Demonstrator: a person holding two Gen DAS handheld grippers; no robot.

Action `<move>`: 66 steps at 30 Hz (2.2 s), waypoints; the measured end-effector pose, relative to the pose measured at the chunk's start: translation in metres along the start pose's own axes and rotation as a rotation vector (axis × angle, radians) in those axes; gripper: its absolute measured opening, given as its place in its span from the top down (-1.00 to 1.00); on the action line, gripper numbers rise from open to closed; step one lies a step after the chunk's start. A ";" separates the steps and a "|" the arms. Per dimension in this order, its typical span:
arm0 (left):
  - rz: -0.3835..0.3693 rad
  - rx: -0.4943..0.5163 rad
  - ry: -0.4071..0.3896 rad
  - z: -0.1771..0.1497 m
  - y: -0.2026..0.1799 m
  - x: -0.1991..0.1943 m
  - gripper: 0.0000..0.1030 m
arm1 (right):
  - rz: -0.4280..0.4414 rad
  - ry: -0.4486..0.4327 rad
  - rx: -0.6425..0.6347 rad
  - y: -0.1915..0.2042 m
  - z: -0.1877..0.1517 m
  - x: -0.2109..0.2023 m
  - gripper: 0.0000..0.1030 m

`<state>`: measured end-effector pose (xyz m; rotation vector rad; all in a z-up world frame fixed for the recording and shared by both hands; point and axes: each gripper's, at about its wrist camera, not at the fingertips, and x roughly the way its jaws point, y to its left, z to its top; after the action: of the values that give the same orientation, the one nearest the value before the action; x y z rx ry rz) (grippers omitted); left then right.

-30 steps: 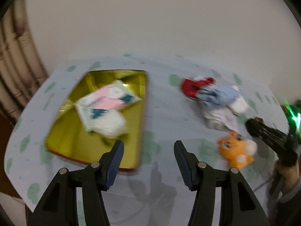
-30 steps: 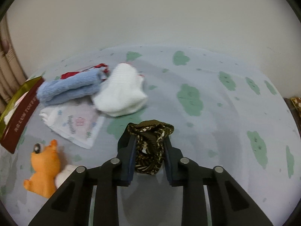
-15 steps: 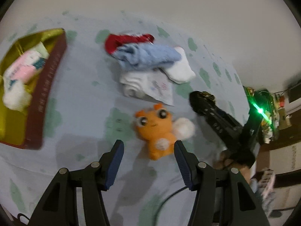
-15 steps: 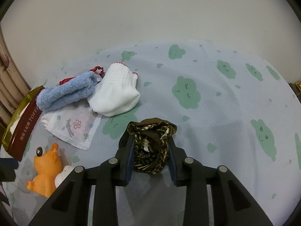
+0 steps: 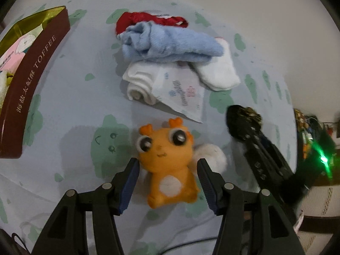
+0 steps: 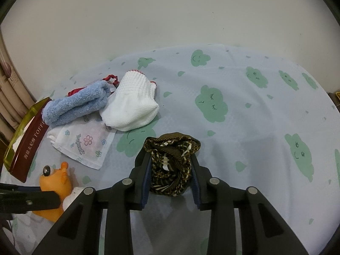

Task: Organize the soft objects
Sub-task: 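Grasp the orange toy figure with the left tool, then lift the orange toy toward the tin while right tool holds the dark cloth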

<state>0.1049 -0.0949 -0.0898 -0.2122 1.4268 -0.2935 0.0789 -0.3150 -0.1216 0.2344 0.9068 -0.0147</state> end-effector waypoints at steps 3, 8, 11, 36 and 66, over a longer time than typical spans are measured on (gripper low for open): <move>-0.019 -0.020 0.006 0.000 0.007 0.008 -0.11 | 0.003 0.001 0.001 -0.001 0.001 0.000 0.38; -0.002 0.075 -0.038 -0.007 0.003 -0.002 0.08 | 0.004 0.002 0.001 -0.001 0.001 0.000 0.35; 0.005 0.094 -0.045 -0.009 0.002 -0.005 0.09 | 0.002 0.002 -0.001 -0.001 0.001 0.000 0.35; 0.138 0.076 -0.275 0.010 0.052 -0.090 0.09 | -0.007 0.006 -0.011 0.002 0.001 0.000 0.33; 0.363 -0.060 -0.395 0.028 0.186 -0.162 0.08 | -0.016 0.009 -0.018 0.003 0.000 0.001 0.30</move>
<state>0.1268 0.1323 0.0071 -0.0520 1.0570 0.0883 0.0803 -0.3119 -0.1220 0.2109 0.9176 -0.0202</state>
